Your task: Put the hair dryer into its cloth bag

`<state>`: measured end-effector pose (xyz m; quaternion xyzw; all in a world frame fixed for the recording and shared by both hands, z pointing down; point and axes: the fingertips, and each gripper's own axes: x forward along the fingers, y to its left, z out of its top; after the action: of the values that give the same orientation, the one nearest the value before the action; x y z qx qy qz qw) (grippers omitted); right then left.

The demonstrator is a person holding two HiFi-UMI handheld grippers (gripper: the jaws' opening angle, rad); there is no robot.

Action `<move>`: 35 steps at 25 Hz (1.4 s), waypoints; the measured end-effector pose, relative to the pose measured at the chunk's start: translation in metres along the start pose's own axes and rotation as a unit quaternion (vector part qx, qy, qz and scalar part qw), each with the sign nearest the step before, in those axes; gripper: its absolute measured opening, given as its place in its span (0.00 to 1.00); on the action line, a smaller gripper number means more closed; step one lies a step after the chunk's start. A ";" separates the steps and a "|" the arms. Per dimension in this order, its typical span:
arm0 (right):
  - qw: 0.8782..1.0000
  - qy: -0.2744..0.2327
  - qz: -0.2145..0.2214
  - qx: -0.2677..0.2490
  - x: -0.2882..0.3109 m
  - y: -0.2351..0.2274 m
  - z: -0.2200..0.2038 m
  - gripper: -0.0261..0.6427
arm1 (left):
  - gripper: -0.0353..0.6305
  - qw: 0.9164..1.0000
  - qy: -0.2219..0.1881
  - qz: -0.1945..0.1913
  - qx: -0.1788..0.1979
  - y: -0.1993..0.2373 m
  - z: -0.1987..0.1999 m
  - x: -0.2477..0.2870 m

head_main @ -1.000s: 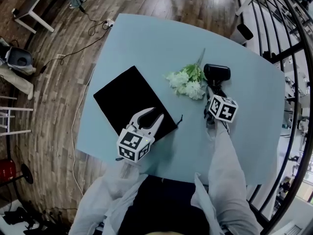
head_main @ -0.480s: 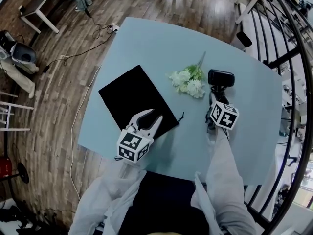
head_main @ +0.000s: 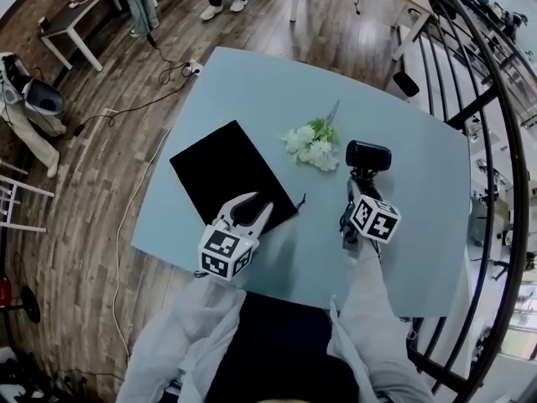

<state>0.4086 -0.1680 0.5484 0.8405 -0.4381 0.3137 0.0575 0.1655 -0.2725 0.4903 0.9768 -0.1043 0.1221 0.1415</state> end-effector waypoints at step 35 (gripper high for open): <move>0.992 -0.036 0.096 -0.075 -0.182 0.000 -0.071 0.34 | 0.24 0.997 -0.025 0.071 -0.027 -0.095 -0.034 -0.056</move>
<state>0.2986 -0.0139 0.5000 0.7983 -0.5412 0.2536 0.0742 0.1283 -0.1632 0.4835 0.9655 -0.1801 0.1049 0.1562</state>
